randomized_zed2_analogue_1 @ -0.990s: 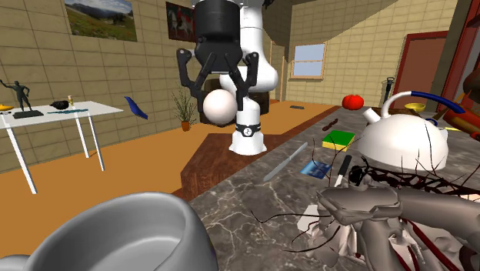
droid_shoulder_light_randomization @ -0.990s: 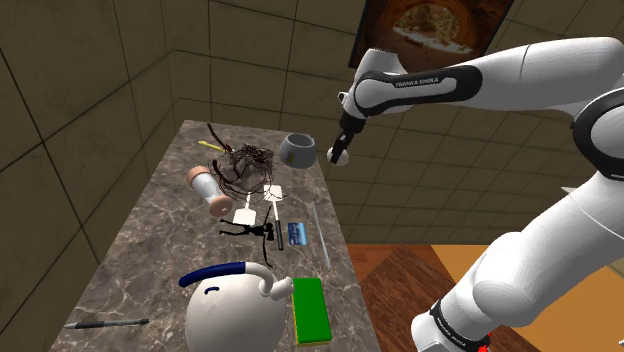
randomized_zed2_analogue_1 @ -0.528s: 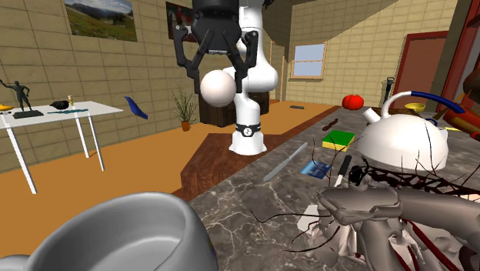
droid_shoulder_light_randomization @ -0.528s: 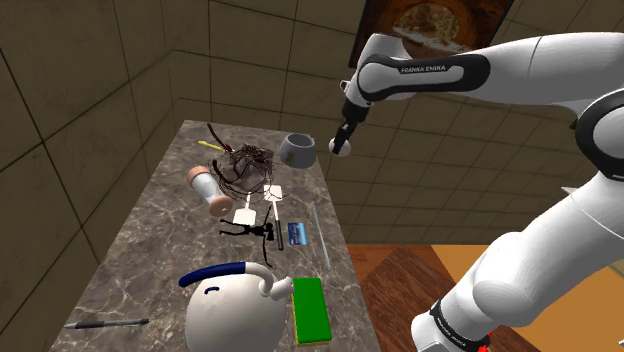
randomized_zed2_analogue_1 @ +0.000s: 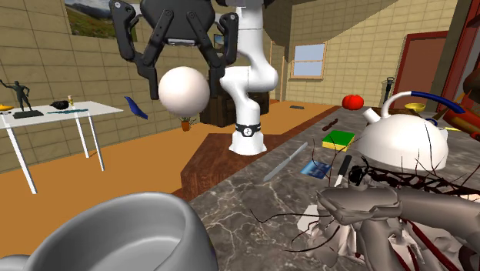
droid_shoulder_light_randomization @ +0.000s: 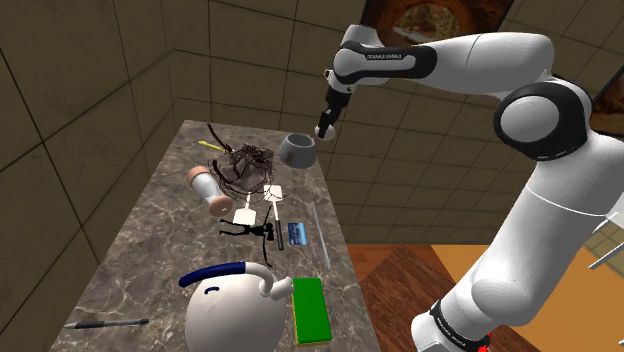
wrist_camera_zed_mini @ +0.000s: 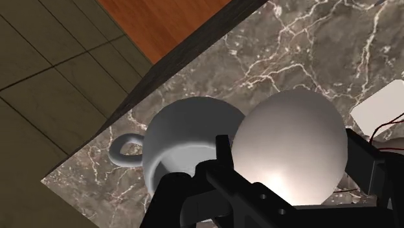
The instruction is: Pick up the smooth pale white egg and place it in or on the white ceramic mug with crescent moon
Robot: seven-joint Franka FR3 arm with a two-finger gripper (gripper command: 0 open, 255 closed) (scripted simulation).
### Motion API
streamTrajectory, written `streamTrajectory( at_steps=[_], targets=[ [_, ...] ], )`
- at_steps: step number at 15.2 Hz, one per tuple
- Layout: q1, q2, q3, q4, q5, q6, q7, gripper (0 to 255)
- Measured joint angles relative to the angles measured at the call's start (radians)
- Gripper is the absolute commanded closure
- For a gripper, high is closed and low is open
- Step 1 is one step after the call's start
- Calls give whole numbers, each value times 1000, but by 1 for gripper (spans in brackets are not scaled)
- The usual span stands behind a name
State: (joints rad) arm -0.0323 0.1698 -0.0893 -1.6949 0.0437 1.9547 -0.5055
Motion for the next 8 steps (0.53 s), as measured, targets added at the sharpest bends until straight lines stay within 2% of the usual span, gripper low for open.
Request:
streamTrajectory(
  at_steps=[5,8],
  targets=[
    [-28,225,-7,322,23,-100,-29,255],
    [-48,395,-5,585,36,-192,-35,255]
  ],
)
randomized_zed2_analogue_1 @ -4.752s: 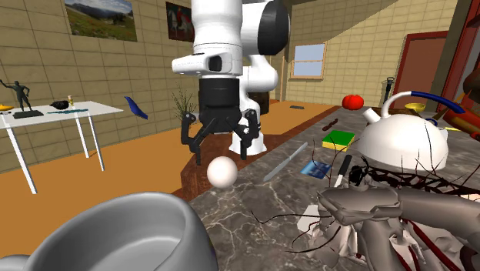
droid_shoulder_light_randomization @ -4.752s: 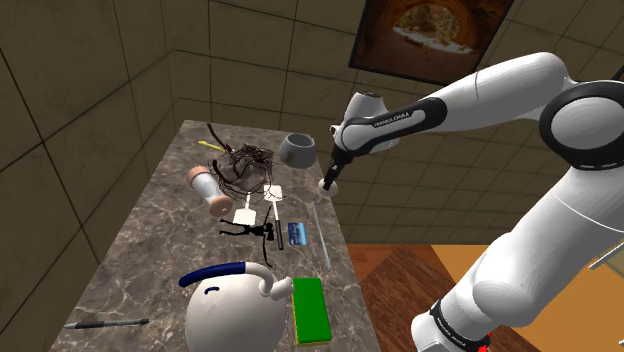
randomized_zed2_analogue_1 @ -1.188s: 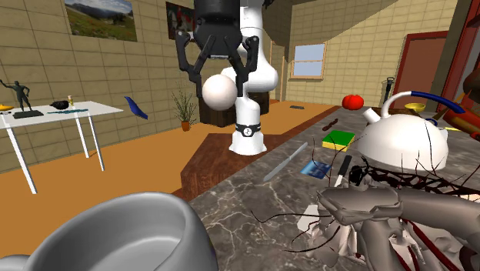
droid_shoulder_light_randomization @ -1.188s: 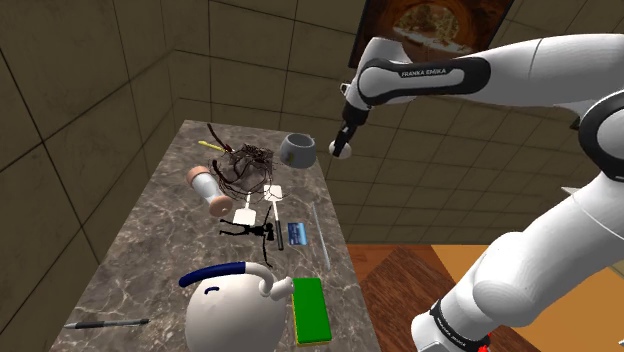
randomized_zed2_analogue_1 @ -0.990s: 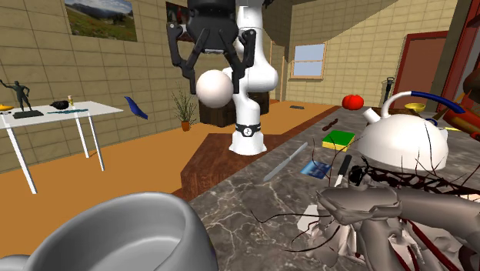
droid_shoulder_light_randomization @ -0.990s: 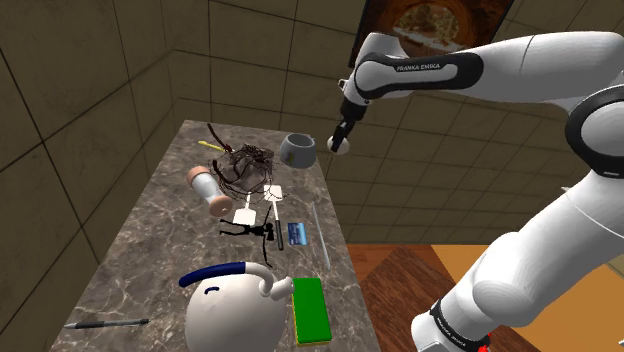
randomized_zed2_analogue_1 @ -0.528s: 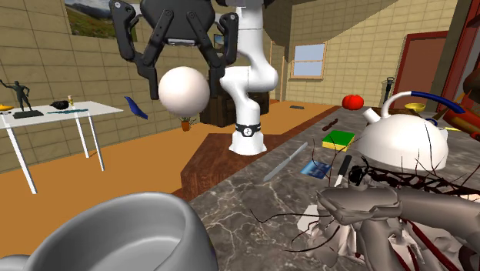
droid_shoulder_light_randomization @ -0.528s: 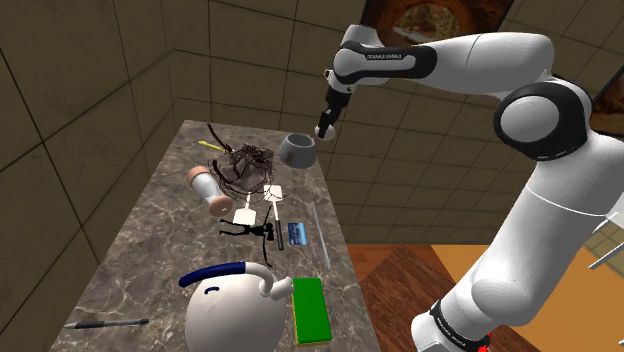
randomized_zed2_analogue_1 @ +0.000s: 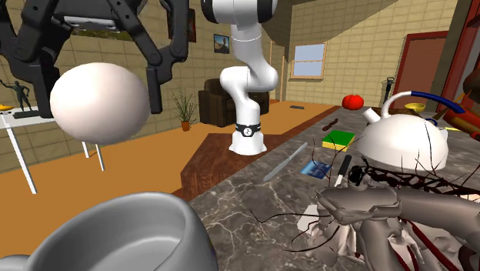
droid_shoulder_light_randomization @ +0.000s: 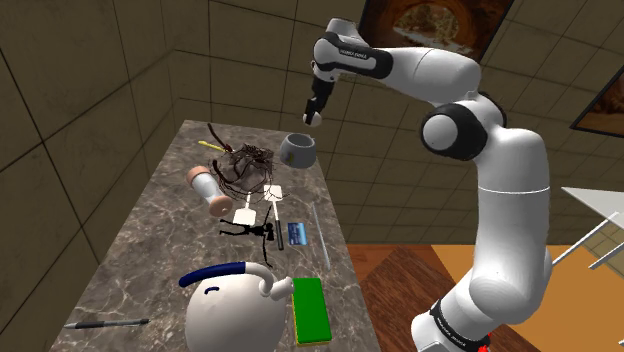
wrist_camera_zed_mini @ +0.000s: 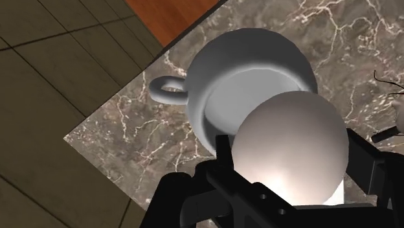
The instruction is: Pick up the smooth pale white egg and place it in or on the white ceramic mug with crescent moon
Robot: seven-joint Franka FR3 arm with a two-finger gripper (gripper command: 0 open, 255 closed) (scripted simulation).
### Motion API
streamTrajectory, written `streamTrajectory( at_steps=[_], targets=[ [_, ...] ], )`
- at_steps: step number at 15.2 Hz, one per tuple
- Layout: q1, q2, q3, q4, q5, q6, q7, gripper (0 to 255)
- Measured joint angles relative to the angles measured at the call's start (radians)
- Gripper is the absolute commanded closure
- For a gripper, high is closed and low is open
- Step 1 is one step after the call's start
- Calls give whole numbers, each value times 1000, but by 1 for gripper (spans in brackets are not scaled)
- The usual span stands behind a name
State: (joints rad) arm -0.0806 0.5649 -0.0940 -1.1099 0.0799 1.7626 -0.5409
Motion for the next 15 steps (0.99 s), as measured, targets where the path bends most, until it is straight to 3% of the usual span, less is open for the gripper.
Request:
streamTrajectory(
  at_steps=[1,2,3,15],
  targets=[
    [-16,106,2,184,7,-72,0,255],
    [-22,166,4,278,9,-110,0,255],
    [-25,190,5,305,10,-115,-1,255],
    [-15,156,4,87,11,68,-11,255]
  ],
)
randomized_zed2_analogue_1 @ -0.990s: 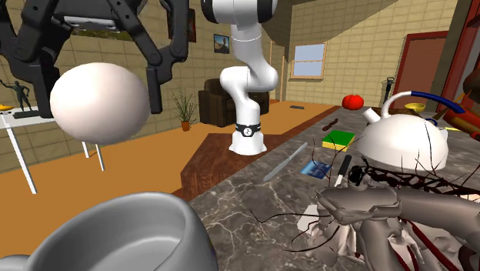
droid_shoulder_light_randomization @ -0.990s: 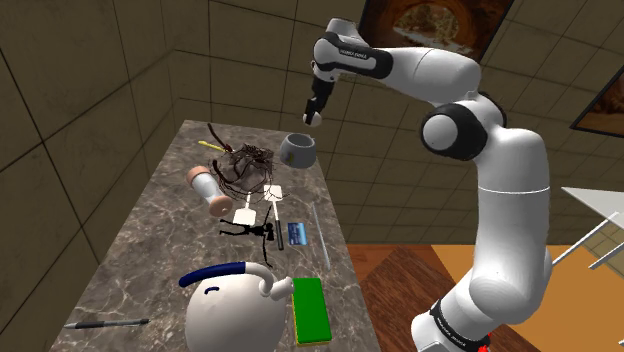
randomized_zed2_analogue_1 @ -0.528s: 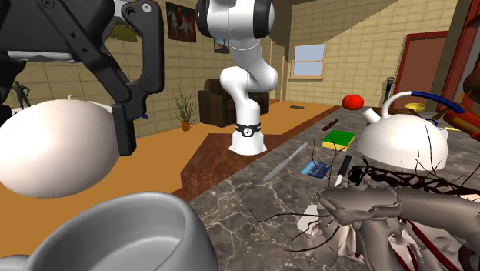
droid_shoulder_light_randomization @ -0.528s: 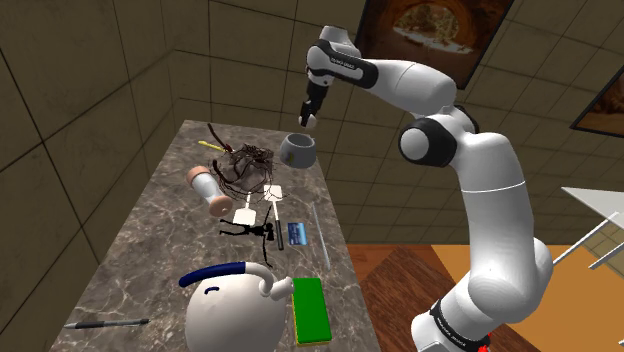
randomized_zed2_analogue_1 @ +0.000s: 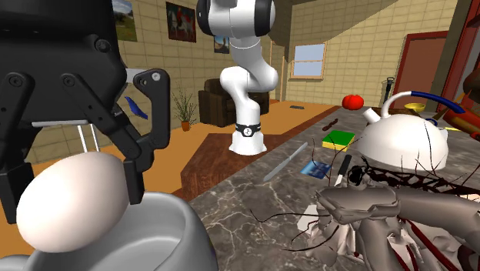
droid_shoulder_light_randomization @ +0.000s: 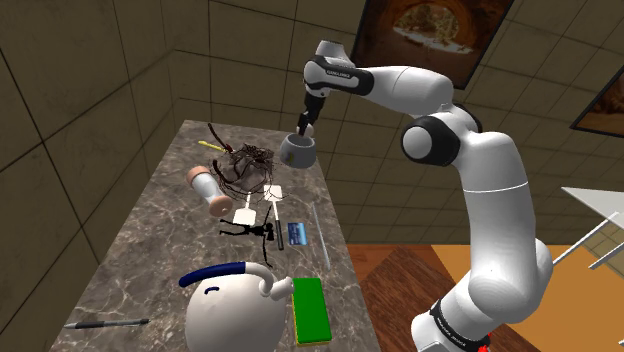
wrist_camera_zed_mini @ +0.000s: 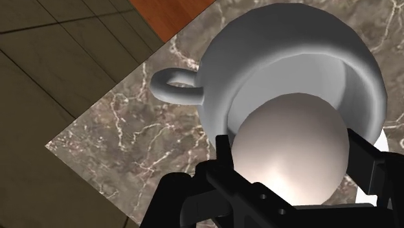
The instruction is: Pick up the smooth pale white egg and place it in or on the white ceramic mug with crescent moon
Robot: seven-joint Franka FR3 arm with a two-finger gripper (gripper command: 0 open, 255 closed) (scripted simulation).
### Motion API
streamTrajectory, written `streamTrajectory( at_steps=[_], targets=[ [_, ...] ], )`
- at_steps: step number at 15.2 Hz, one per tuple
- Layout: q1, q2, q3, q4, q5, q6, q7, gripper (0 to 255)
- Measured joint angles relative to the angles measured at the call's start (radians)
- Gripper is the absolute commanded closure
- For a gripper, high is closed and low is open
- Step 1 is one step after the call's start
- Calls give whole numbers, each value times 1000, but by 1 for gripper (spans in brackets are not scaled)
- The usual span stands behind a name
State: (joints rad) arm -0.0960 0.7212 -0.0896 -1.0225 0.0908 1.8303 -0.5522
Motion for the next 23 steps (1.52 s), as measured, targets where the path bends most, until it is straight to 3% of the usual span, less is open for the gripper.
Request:
streamTrajectory(
  at_steps=[7,8,14,19,23],
  targets=[
    [1,-4,0,-18,0,15,0,255],
    [1,-4,0,-18,0,15,0,0],
    [1,-4,0,-18,0,15,0,0],
    [-6,-4,-1,94,-1,-95,2,0],
    [-6,-5,-1,106,-1,-110,4,0]
  ],
)
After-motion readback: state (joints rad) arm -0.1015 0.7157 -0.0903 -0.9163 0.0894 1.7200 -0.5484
